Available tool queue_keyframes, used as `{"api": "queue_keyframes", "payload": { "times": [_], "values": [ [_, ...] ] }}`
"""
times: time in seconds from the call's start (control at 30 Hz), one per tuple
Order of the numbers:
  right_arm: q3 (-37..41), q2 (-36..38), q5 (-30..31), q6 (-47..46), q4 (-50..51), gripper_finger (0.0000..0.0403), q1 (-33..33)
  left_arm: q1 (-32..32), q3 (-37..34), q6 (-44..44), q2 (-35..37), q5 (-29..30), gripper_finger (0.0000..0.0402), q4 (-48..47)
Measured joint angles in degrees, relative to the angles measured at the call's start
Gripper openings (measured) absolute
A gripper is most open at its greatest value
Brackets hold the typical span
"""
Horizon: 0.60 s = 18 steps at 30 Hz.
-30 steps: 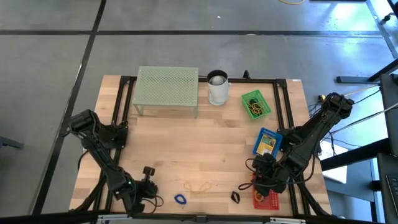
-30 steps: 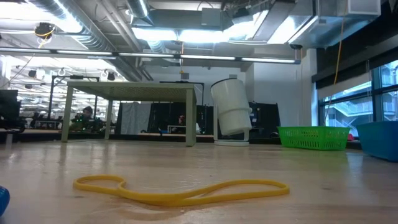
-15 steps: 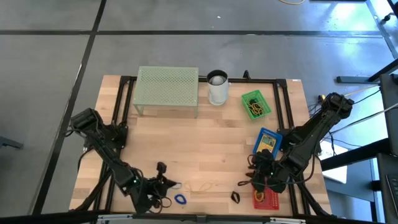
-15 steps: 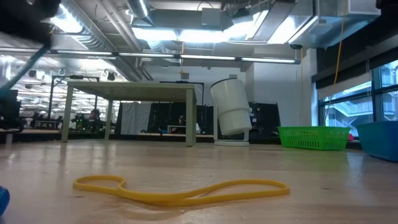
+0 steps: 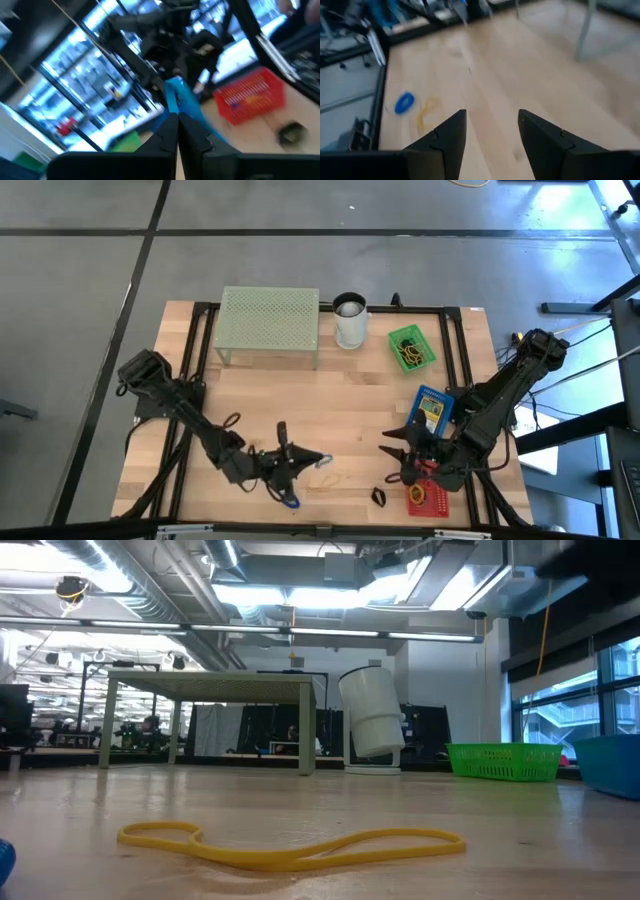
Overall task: Pick & Place Office Desk Supplies
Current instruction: Put the blue rubber band into the green bin
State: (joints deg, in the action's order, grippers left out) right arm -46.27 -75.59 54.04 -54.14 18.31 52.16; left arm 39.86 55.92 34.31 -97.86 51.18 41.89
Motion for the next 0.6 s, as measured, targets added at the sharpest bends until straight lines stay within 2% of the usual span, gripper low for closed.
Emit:
{"api": "queue_keyframes", "payload": {
  "times": [0.1,0.2,0.4,0.47,0.6],
  "values": [
    [0.0,0.0,0.8,9.7,-7.9,0.018,-0.3,-1.6,0.0,4.1,0.0,-2.0,0.0002,5.0],
    [0.0,-0.2,-1.6,18.6,-16.4,0.018,-1.4,-3.2,0.0,3.8,0.0,-5.8,0.0001,6.4],
    [0.0,-3.4,-4.9,34.6,-31.4,0.018,-4.9,-6.9,0.0,-2.4,0.0,-19.6,0.0002,7.2],
    [0.0,-5.0,-7.9,37.5,-34.6,0.018,-6.4,-7.9,0.0,-3.0,0.0,-22.3,0.0001,7.5],
    [0.0,-8.4,-13.6,38.9,-39.2,0.018,-9.4,-9.1,0.0,-3.1,0.0,-22.6,0.0002,7.4]
  ]
}}
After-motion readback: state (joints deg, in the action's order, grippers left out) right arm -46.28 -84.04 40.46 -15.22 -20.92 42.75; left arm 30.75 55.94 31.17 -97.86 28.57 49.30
